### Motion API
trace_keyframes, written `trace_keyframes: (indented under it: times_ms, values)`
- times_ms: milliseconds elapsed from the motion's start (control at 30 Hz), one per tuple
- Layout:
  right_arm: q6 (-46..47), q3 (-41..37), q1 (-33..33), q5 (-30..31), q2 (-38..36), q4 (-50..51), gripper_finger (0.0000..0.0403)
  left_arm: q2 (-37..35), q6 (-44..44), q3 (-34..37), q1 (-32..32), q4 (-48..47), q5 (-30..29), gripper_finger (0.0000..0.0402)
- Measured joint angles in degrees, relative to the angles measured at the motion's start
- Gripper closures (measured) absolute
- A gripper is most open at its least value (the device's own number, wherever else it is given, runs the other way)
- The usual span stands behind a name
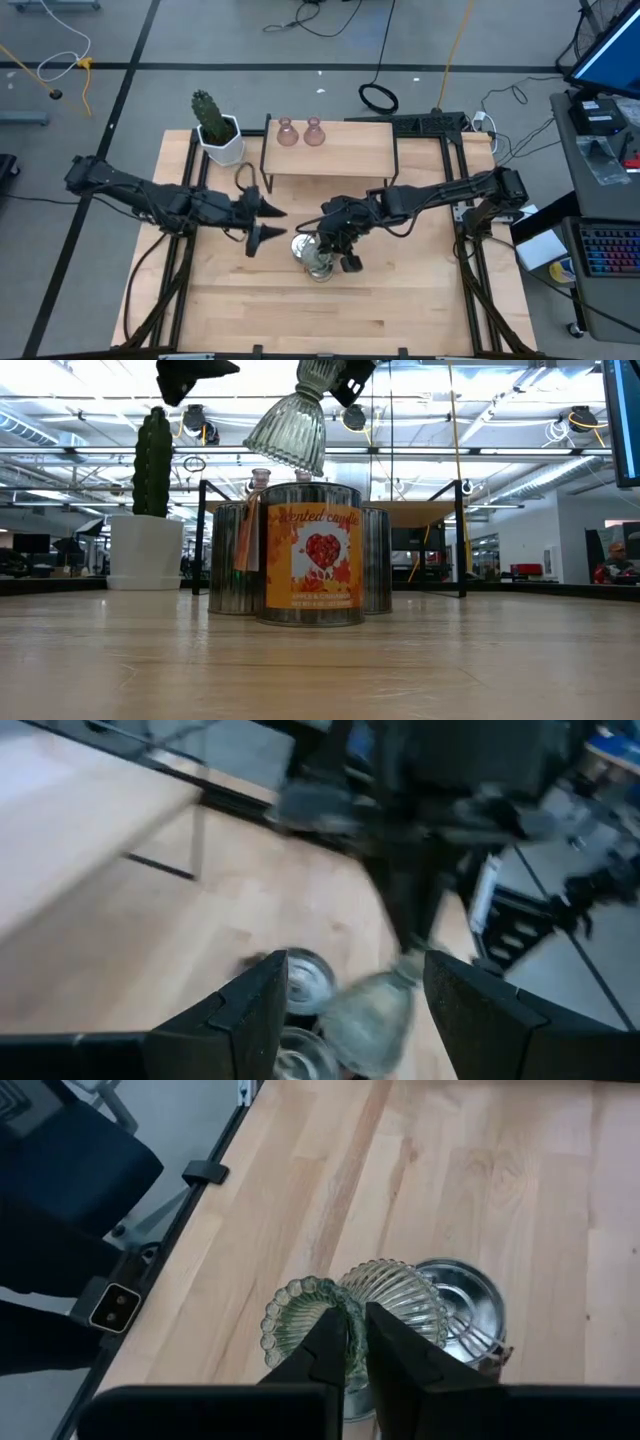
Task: Pick & Place candle stick holders
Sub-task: Put the green glass candle holder on the shelf
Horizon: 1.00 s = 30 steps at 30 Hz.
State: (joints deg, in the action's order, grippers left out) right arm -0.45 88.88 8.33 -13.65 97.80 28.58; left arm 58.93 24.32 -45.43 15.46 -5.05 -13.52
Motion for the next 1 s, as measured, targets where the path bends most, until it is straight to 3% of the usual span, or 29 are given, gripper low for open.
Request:
trace_keyframes:
  times_ms: [300,633,1000]
  values:
    - [0.0,0.0,-0.5,-0.1,0.0,-0.1,0.0385,10.3,2.9,0.0,2.8,5.1,1.7,0.0167]
    - [0.0,0.0,-0.5,-0.1,0.0,-0.2,0.0385,15.9,-0.5,-1.7,3.5,12.0,3.3,0.0167]
    - [-0.3,0.0,-0.9,-0.1,0.0,-1.0,0.0385,24.4,-6.4,-13.4,3.4,-3.2,5.5,0.0167]
